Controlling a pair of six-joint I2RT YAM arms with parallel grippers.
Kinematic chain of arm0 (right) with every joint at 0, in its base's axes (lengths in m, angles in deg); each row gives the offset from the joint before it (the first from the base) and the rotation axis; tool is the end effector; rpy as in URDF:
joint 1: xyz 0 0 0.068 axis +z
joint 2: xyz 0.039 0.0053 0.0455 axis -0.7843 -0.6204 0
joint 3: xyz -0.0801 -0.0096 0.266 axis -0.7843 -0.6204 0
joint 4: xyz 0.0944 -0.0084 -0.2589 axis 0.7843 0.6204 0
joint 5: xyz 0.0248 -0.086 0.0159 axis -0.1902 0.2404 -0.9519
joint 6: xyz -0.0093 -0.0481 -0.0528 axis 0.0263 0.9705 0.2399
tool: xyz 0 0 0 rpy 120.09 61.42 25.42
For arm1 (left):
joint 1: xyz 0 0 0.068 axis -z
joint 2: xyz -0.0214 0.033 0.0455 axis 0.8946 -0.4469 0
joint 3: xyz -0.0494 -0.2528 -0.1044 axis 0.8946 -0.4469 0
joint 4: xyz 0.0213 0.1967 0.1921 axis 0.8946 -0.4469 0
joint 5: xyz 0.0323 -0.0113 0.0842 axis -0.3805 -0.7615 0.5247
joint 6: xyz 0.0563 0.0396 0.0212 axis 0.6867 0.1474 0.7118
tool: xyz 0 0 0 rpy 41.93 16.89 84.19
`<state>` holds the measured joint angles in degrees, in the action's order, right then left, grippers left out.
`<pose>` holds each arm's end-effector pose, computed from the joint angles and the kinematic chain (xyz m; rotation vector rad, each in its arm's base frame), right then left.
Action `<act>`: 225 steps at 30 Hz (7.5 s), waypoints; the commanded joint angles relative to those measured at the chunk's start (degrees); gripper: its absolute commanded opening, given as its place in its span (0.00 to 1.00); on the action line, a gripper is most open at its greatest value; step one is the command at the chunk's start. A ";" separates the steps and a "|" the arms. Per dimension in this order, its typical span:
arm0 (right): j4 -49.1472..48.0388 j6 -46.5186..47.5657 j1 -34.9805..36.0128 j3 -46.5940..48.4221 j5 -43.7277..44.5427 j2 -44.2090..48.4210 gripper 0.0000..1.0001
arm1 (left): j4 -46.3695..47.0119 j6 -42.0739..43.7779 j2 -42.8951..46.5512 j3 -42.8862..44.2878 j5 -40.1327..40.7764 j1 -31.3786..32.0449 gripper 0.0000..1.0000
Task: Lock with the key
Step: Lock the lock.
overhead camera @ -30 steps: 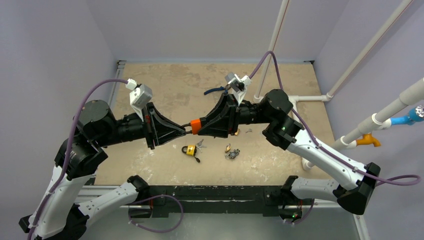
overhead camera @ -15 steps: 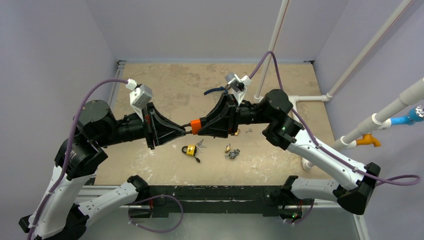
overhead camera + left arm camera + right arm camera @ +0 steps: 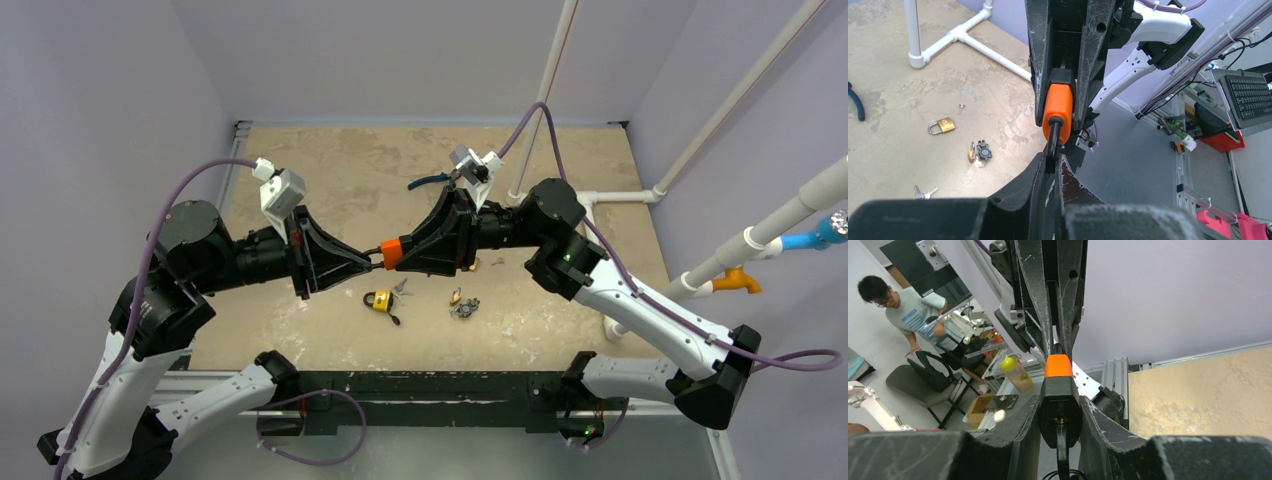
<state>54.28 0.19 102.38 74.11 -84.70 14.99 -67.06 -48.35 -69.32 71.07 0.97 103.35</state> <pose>0.1444 0.2444 0.4543 -0.9755 1.2894 1.7369 0.0852 -0.1126 0.4915 0.6974 1.7178 -1.2867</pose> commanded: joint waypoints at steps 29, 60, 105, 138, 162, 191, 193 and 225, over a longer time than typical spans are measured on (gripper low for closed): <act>0.42 2.27 4.98 2.20 1.63 -2.95 0.00 | 8.25 -1.73 -5.20 0.76 2.23 1.81 0.00; 2.28 3.94 6.76 3.18 3.03 -3.99 0.00 | 9.57 -2.78 -6.99 1.34 1.26 1.89 0.00; -19.35 -8.95 -1.76 -8.59 5.76 6.21 0.59 | 16.38 -14.75 3.79 -4.68 15.31 1.85 0.00; -3.93 -0.41 -1.76 -2.33 1.14 5.12 0.00 | 3.64 -7.13 2.72 -0.94 6.97 1.85 0.06; -11.83 -6.53 -1.76 -0.85 -0.68 2.75 0.00 | 5.63 -6.19 1.41 -5.33 1.85 1.85 0.00; -4.35 -1.13 -0.71 4.36 3.00 -0.68 0.00 | 6.28 -7.23 -0.82 -6.98 0.13 2.77 0.00; -4.27 -1.15 -0.70 4.57 2.88 -0.92 0.00 | 6.20 -7.22 -0.98 -7.09 0.21 2.89 0.00; -3.48 -0.28 0.40 7.41 3.28 -3.46 0.00 | 6.73 -7.18 -3.32 -6.99 1.54 6.37 0.00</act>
<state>57.80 -0.92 100.08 77.13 -89.03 13.75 -59.28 -54.75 -66.37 66.28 7.98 107.20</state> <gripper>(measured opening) 0.255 0.039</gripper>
